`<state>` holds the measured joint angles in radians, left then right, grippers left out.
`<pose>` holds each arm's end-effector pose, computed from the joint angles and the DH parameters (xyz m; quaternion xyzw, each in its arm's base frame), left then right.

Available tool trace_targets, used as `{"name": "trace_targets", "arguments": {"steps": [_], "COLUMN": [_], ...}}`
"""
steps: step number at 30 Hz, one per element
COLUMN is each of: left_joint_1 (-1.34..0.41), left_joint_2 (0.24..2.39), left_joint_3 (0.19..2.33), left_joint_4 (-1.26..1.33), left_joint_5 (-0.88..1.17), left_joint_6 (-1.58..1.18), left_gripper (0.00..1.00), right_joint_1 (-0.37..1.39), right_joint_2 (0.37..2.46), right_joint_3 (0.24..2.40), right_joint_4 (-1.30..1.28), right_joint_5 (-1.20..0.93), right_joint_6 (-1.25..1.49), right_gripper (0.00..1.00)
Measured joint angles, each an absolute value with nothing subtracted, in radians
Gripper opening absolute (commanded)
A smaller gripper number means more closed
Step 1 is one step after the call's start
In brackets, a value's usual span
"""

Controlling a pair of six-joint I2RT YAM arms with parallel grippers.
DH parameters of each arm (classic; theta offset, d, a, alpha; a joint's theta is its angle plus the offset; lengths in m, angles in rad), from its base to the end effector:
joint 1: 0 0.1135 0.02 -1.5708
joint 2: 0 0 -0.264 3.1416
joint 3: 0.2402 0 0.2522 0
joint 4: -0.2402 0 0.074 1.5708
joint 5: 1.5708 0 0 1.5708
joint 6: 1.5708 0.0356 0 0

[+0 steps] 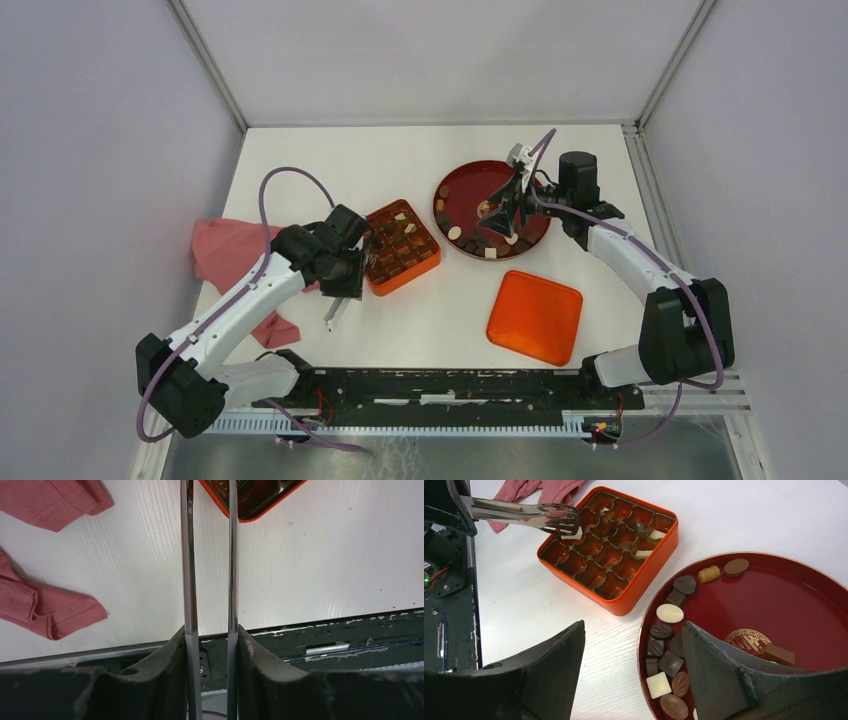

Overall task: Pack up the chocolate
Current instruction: Pick up the fake chocolate from the plate.

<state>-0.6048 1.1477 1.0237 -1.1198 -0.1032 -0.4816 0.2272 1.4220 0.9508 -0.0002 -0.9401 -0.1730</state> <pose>0.1643 -0.1091 0.2798 0.0523 0.9840 -0.0405 0.1655 0.2965 0.0981 0.2737 -0.3830 0.6980 0.3987 0.4551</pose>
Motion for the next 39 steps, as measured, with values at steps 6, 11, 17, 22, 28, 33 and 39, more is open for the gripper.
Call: {"name": "trace_targets", "arguments": {"steps": [6, 11, 17, 22, 28, 33, 39], "left_joint_1": [-0.607, -0.607, -0.608, -0.608, -0.608, -0.608, -0.627], "left_joint_2": [1.15, 1.153, 1.153, 1.152, 1.131, 1.058, 1.079], "left_joint_3": [1.024, 1.024, 1.026, 1.03, 1.078, 1.096, 1.097], "left_joint_4": [-1.12, -1.12, -1.122, -1.124, -1.125, -1.038, -0.838], "left_joint_5": [-0.104, -0.114, -0.129, -0.13, -0.108, -0.004, 0.111], "left_joint_6": [-0.482, -0.482, -0.482, -0.482, -0.482, -0.483, -0.504], "left_gripper": [0.39, 0.42, 0.46, 0.44, 0.42, 0.42, 0.41], "right_joint_1": [0.22, 0.214, 0.208, 0.207, 0.202, 0.194, 0.144], "right_joint_2": [1.422, 1.422, 1.422, 1.422, 1.422, 1.42, 1.401], "right_joint_3": [0.951, 0.95, 0.95, 0.95, 0.945, 0.944, 0.945], "right_joint_4": [0.007, 0.008, 0.008, 0.01, 0.014, 0.009, -0.047], "right_joint_5": [-0.95, -0.961, -0.969, -0.973, -0.978, -0.987, -0.985], "right_joint_6": [-0.171, -0.169, -0.163, -0.162, -0.162, -0.182, -0.239], "right_gripper": [0.77, 0.77, 0.77, 0.77, 0.78, 0.78, 0.78]}}
